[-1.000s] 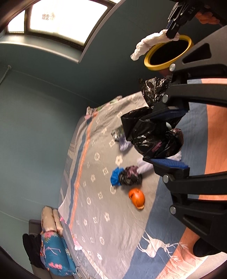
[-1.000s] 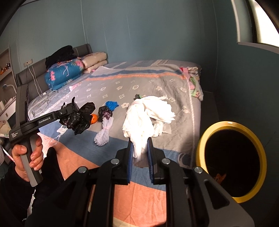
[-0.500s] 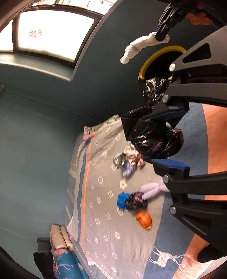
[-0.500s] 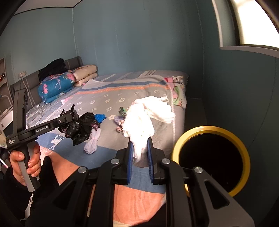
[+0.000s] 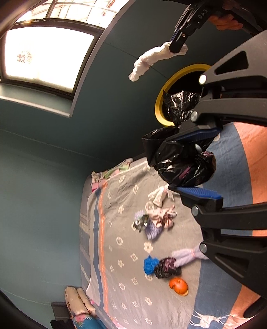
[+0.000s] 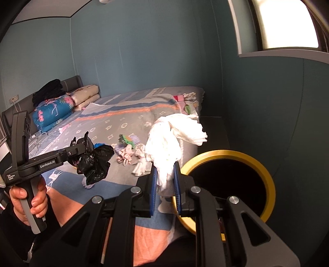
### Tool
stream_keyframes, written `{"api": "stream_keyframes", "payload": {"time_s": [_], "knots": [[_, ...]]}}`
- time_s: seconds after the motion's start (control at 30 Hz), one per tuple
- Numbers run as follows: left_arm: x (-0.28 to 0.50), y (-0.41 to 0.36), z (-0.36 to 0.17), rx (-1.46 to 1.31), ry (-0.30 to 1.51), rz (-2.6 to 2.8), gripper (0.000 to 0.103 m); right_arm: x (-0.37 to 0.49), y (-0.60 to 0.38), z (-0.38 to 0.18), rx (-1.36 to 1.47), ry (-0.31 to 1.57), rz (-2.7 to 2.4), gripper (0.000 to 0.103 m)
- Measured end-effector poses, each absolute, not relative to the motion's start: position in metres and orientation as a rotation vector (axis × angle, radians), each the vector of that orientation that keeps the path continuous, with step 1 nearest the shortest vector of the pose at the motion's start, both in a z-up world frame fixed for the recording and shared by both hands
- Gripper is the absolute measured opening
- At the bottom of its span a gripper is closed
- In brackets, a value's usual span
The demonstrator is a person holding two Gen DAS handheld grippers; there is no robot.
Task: Collect trash
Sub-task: 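Carry the tissue and black bags over the yellow-rimmed bin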
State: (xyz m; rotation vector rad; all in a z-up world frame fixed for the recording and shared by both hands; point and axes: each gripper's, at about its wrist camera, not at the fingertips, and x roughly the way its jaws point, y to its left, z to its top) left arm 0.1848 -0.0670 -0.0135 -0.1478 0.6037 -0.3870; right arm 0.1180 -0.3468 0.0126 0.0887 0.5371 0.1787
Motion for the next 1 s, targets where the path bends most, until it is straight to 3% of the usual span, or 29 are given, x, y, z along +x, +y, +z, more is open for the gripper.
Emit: {"api": "stream_keyframes", "payload": {"time_s": [1.0], "knots": [[0.260, -0.227, -0.050, -0.040, 0.730, -0.553, 0.037, 0.166, -0.440, -0.020, 0.224, 0.619, 0.014, 0.015]]}}
